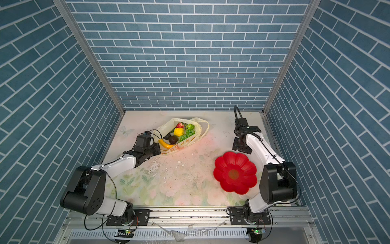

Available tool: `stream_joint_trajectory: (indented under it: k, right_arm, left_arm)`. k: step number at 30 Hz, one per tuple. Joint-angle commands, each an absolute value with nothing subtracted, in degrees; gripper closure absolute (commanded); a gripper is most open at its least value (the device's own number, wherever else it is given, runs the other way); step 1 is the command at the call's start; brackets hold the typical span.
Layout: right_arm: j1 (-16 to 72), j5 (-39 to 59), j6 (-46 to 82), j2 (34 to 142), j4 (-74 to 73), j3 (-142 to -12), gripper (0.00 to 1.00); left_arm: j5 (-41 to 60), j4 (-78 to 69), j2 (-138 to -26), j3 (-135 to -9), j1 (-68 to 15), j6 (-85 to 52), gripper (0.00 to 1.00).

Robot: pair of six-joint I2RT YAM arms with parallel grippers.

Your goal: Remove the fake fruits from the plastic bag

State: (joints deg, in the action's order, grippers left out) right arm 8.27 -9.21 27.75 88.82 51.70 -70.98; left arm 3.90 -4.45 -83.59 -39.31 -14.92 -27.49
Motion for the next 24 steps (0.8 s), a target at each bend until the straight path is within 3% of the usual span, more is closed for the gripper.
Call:
stream_joint_trajectory:
  k: [1, 10, 24]
  right_arm:
    - [3.88, -6.24, 25.18, 90.27, 48.72, -70.91, 0.32]
    - [-8.08, 6.03, 27.16, 92.34, 40.75, -64.02, 0.26]
    - [-7.80, 13.93, 30.74, 89.55, 35.10, -54.96, 0.25]
  left_arm:
    - [3.43, -4.31, -83.09, -38.72, -15.03, -26.67, 1.00]
    - [3.16, -4.48, -83.34, -38.69, -15.03, -26.01, 1.00]
    - [3.59, -4.92, -84.64, -38.98, -14.97, -25.96, 1.00]
